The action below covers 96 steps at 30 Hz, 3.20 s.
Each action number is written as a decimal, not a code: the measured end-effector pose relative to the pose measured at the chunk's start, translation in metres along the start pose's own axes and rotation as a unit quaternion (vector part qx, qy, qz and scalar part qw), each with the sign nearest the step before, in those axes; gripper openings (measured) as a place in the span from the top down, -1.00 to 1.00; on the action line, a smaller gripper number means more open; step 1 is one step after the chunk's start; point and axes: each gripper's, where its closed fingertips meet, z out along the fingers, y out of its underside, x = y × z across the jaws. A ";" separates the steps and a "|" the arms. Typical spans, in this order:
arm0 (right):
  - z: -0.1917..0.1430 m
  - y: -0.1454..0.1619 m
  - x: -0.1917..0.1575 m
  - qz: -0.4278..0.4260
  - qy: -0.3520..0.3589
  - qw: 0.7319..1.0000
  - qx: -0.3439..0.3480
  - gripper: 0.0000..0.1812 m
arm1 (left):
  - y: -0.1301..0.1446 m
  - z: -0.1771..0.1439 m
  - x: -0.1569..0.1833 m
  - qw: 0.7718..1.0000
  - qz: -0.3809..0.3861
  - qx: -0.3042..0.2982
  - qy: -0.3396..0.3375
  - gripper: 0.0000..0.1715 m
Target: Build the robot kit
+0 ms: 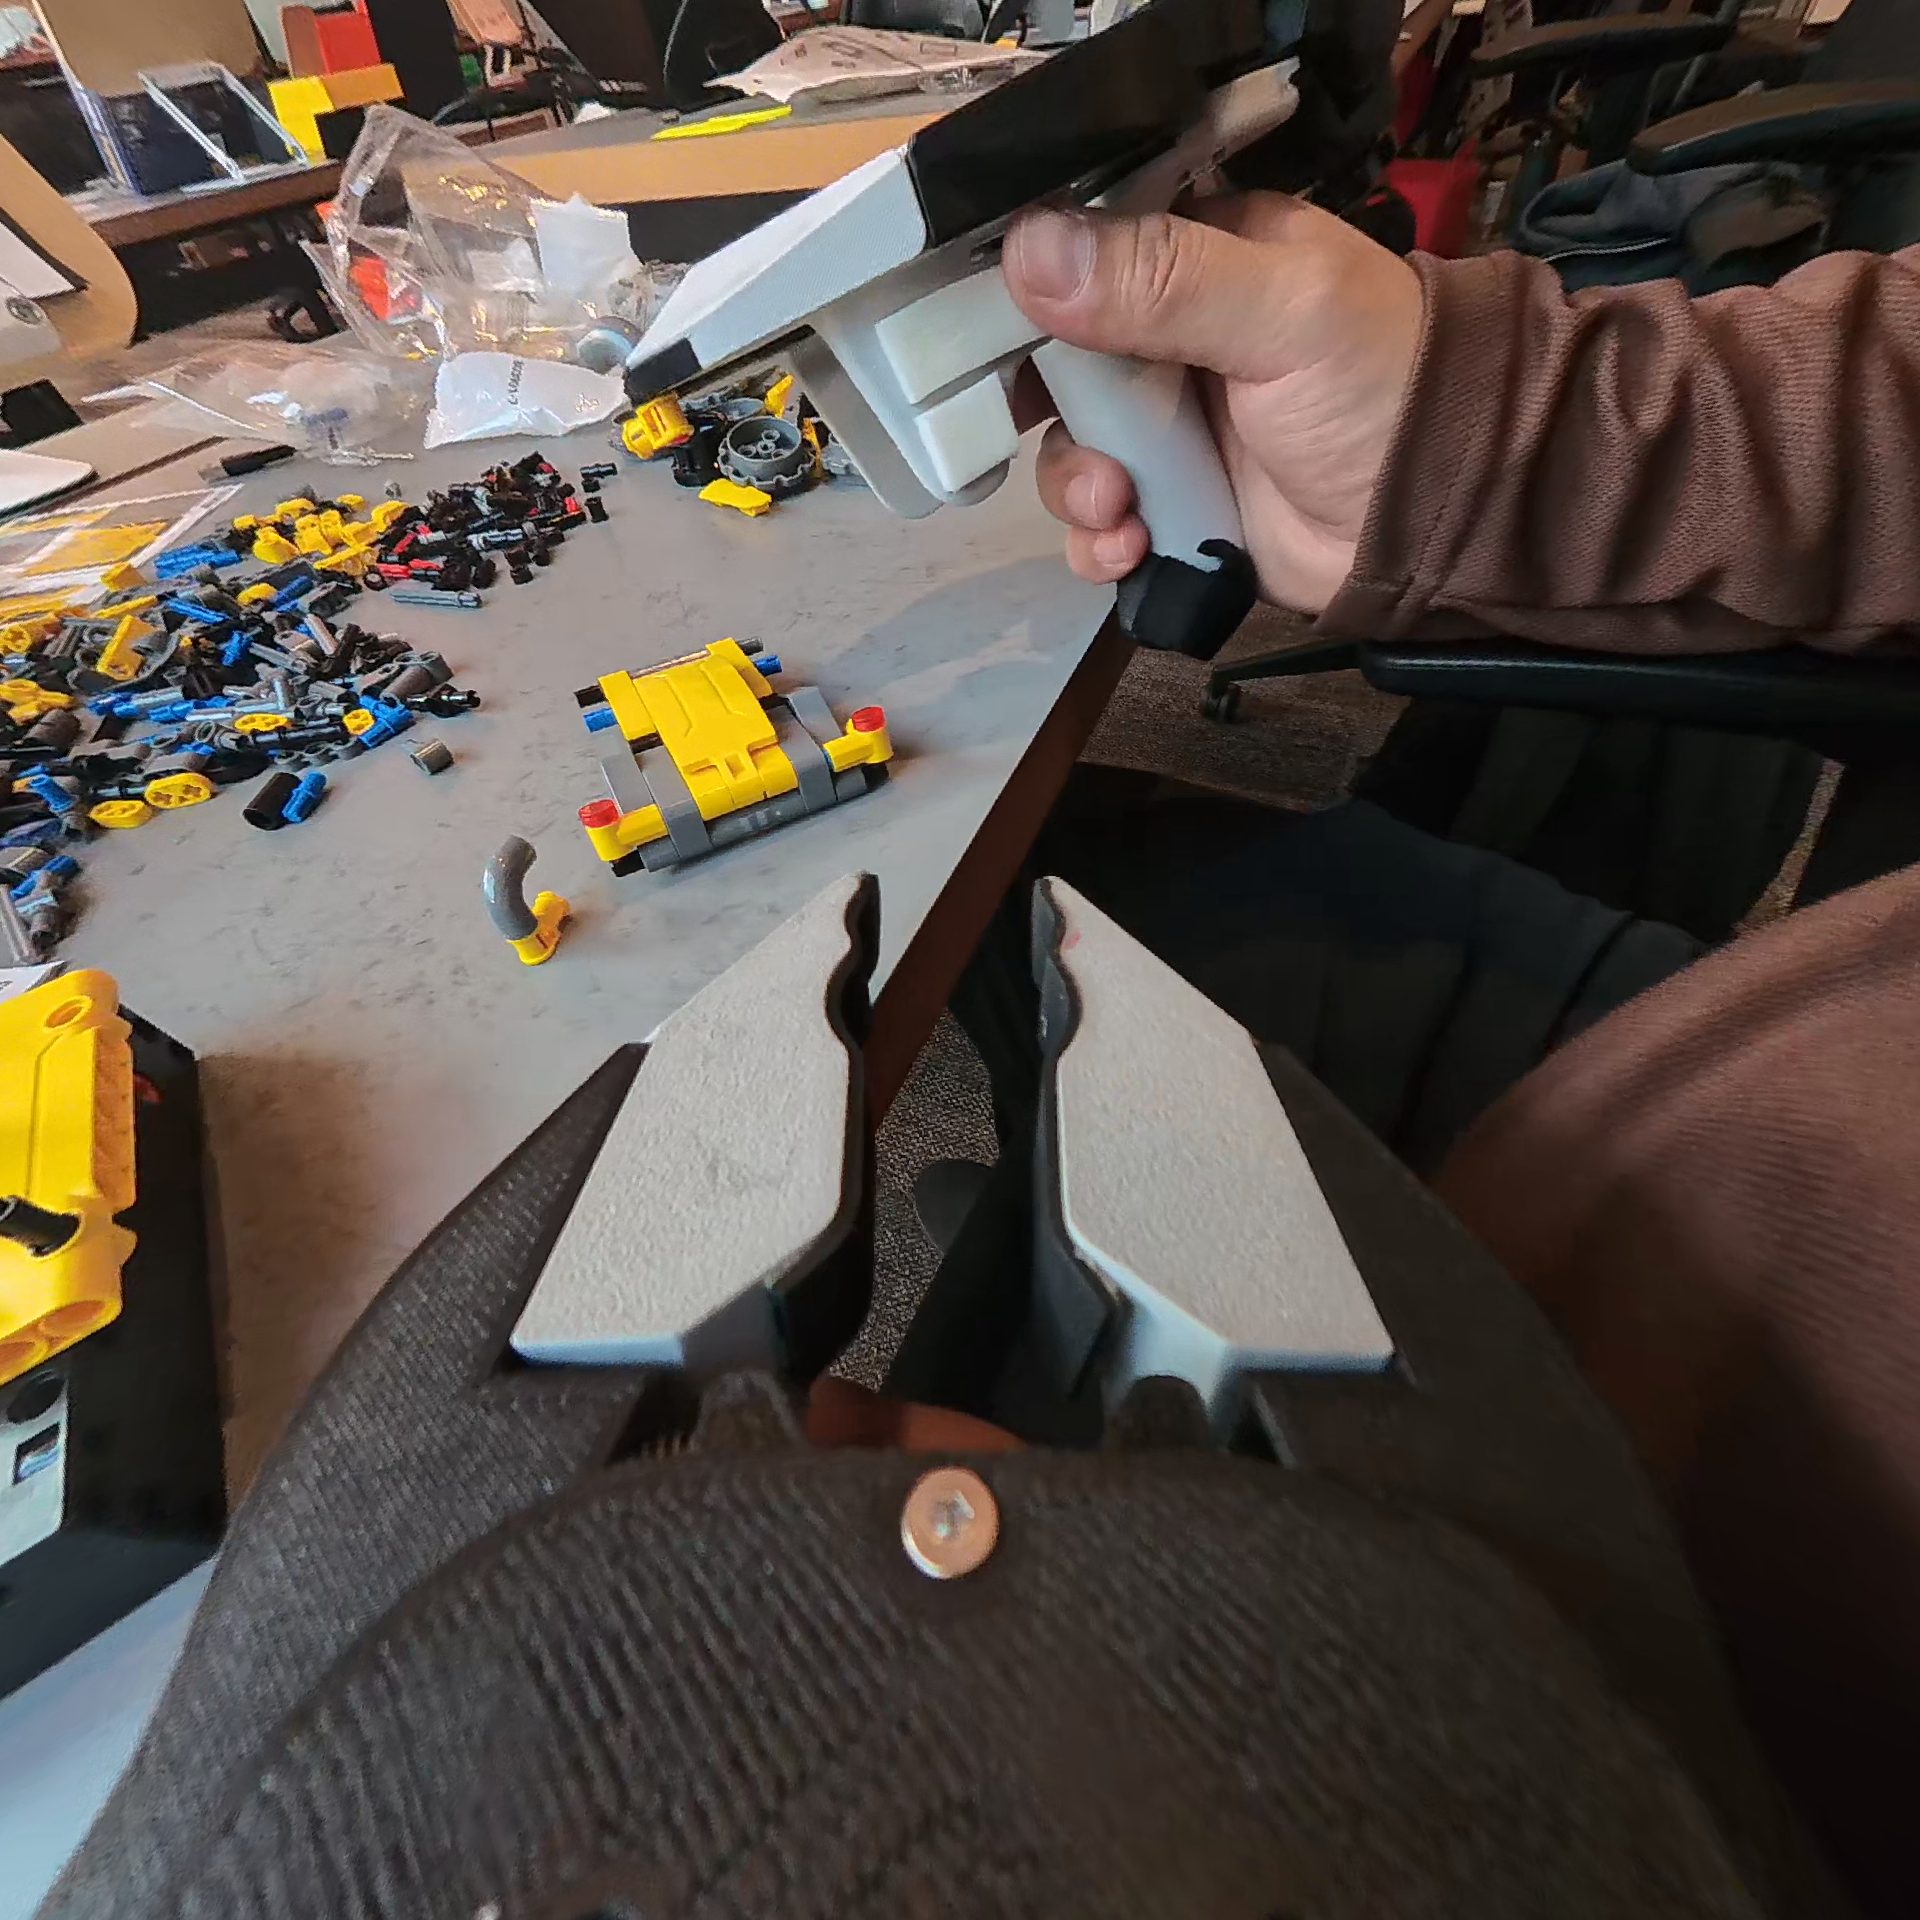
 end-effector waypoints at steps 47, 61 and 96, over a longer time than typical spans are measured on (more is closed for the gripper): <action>0.010 0.000 -0.101 0.324 -0.300 0.897 0.000 0.91 | -0.080 -0.018 -0.041 0.957 0.245 0.049 -0.148 0.93; 0.026 0.010 -0.106 0.276 -0.286 0.917 -0.034 0.91 | -0.068 -0.028 -0.048 0.912 0.371 0.048 -0.167 0.96; 0.021 0.065 -0.086 -0.386 -0.007 0.898 -0.209 0.71 | -0.024 -0.015 -0.032 0.903 0.419 -0.044 -0.085 0.95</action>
